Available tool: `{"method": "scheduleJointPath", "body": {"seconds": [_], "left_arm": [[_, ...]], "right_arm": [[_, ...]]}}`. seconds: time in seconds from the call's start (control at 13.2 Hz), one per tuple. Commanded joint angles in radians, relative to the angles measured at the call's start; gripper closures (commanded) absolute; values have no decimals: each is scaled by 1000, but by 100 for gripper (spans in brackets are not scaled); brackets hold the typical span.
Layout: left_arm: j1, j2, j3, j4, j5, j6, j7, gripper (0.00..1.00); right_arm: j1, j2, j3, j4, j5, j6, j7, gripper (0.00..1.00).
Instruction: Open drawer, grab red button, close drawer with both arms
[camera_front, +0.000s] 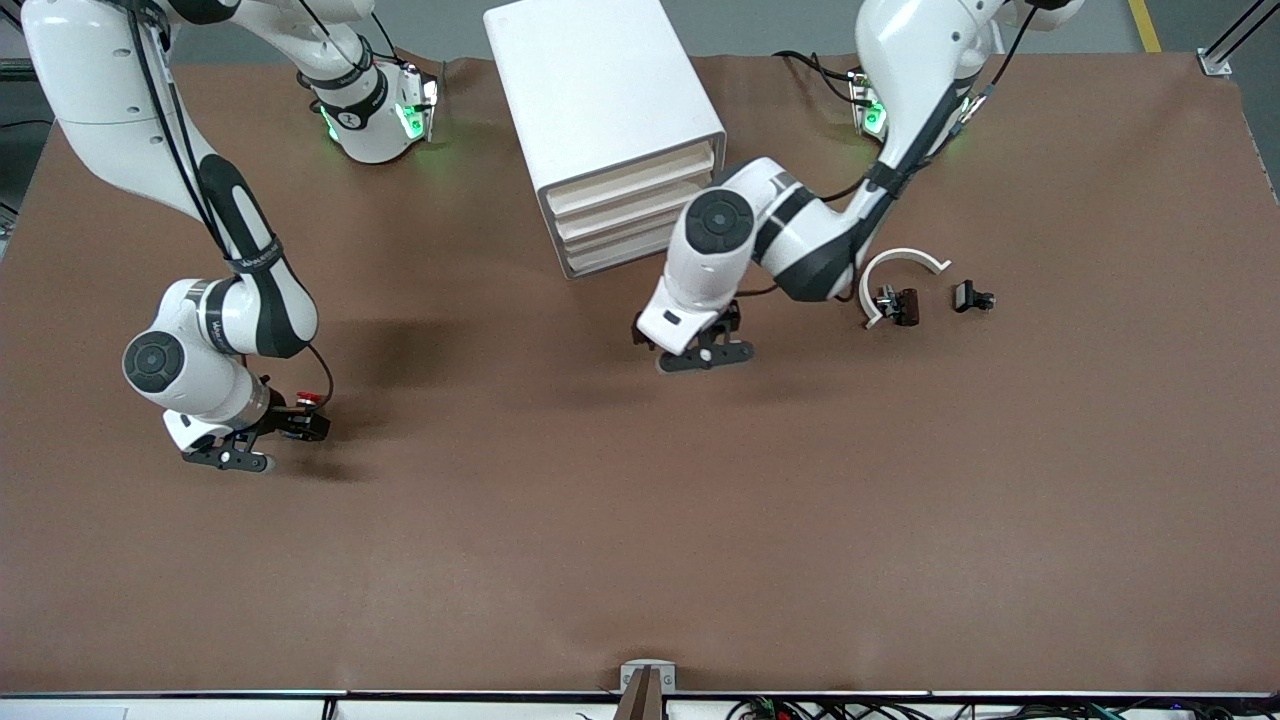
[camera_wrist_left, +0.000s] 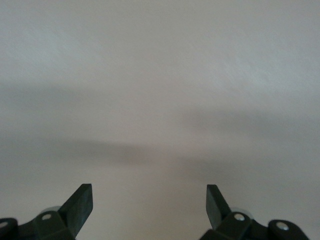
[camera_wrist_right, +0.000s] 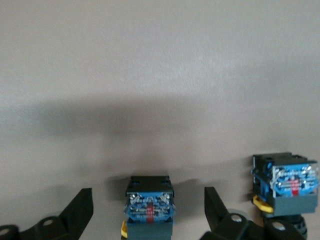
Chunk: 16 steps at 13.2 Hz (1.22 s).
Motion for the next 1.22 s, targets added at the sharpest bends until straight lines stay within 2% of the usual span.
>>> {"method": "scheduleJointPath", "body": {"seconds": [0.0,0.46,0.61,0.76,0.99,1.14], "left_arm": [[111,-79,-11,-3,3,-101,137,0],[385,-264,-20,-26,-9,-283,501,0],[483,-319,-22,-43,-10,-305,596,0],[583,-383,-22,-51,-59,-322,745,0],[730,-481,-22,-60,-104,-402,992,0],[775,-540,-19,-60,-133,-423,1026,0]], "right_arm": [[-11,-34,6,24,-20,-56,-41,0],[-11,-116,8,207,-18,-466,-33,0],[-11,-136,8,279,-17,-597,-35,0],[-10,-159,9,342,-12,-708,-35,0],[-10,-229,11,371,-6,-797,-35,0],[-11,-284,11,371,-6,-821,-35,0]]}}
